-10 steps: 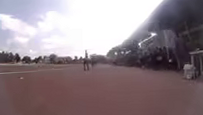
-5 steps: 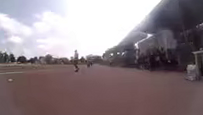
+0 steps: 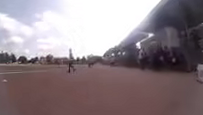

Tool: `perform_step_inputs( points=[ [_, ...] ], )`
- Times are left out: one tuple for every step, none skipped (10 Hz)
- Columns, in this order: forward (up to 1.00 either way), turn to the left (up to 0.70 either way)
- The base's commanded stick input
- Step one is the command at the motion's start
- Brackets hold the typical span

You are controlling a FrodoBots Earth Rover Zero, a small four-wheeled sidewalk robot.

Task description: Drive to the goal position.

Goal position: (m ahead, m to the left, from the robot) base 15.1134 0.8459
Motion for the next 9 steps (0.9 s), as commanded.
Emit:
perform_step_inputs(
  points=[
    [0.7,0.0],
    [0.7,0.0],
    [0.7,0.0],
    [0.7,0.0],
    [0.7,0.0],
    [0.7,0.0],
    [0.7,0.0],
    [0.7,0.0],
    [0.7,0.0]
  ],
)
